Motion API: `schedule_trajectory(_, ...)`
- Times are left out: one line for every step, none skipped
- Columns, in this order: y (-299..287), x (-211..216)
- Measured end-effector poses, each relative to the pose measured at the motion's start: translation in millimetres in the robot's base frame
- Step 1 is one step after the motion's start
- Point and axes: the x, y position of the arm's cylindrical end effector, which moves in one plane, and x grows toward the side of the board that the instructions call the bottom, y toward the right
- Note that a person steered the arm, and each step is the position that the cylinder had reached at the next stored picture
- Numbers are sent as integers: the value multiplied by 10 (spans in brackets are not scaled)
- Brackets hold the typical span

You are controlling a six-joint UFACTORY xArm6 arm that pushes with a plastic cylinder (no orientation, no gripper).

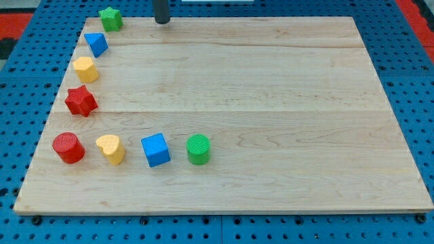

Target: Push the green star diagonally above the blue triangle

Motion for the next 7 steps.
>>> schedule_trajectory(-545, 0)
schedule_trajectory(-983, 80)
schedule_trajectory(-1150, 407)
schedule_trajectory(-1229, 566)
schedule_trajectory(-1778, 554)
schedule_trajectory(-1795, 474)
schedule_trajectory(-1790, 16)
